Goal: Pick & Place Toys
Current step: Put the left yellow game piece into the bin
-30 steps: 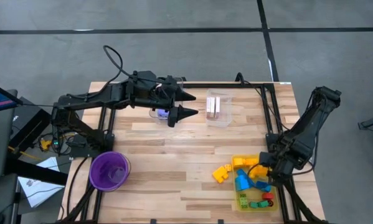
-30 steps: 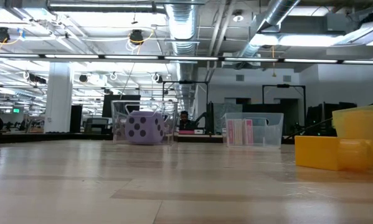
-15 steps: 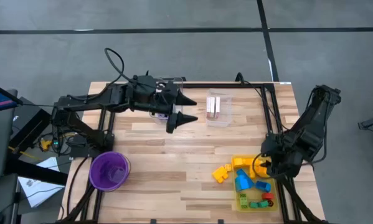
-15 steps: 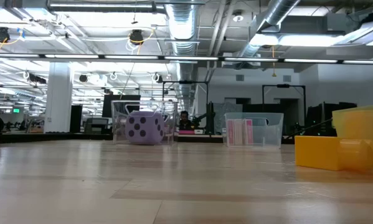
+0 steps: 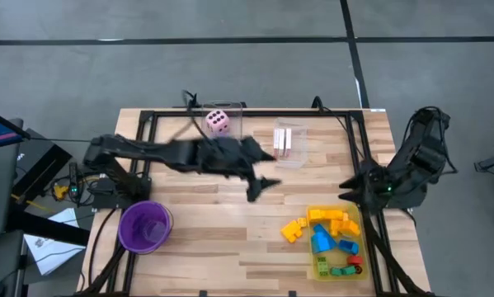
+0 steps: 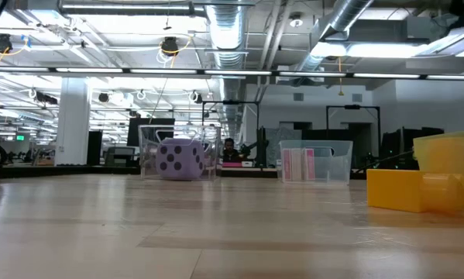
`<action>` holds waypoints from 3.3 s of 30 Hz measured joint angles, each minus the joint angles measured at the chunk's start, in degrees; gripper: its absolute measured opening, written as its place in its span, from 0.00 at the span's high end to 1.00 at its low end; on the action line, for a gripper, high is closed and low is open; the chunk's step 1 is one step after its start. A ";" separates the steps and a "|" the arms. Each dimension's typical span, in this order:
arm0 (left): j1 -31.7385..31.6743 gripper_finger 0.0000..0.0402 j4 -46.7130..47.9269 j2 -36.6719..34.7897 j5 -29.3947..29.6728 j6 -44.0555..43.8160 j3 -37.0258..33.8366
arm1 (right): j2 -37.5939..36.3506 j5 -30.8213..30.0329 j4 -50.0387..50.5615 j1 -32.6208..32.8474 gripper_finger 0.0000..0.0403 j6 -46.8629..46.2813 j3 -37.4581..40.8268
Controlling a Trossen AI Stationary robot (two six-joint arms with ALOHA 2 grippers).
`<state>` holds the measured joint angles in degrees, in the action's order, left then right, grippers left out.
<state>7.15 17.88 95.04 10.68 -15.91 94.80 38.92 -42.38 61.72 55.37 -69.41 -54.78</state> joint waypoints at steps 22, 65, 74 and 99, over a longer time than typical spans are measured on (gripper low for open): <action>11.58 0.01 -15.47 29.33 7.96 4.78 -0.04 | -7.24 1.09 -2.82 0.13 0.49 7.09 0.02; 7.01 0.01 -6.69 36.67 1.42 6.41 0.02 | -7.54 1.82 -3.70 0.11 0.49 7.92 0.04; 9.06 0.01 -11.00 35.67 -1.62 3.57 0.02 | -7.50 1.82 -3.79 0.11 0.49 7.92 0.04; 8.76 0.01 -18.82 39.06 11.82 -3.60 0.09 | -7.48 1.82 -2.59 0.11 0.49 8.55 0.07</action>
<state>15.90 -0.93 134.11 22.50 -19.50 94.90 31.44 -40.56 59.13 55.48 -60.86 -54.72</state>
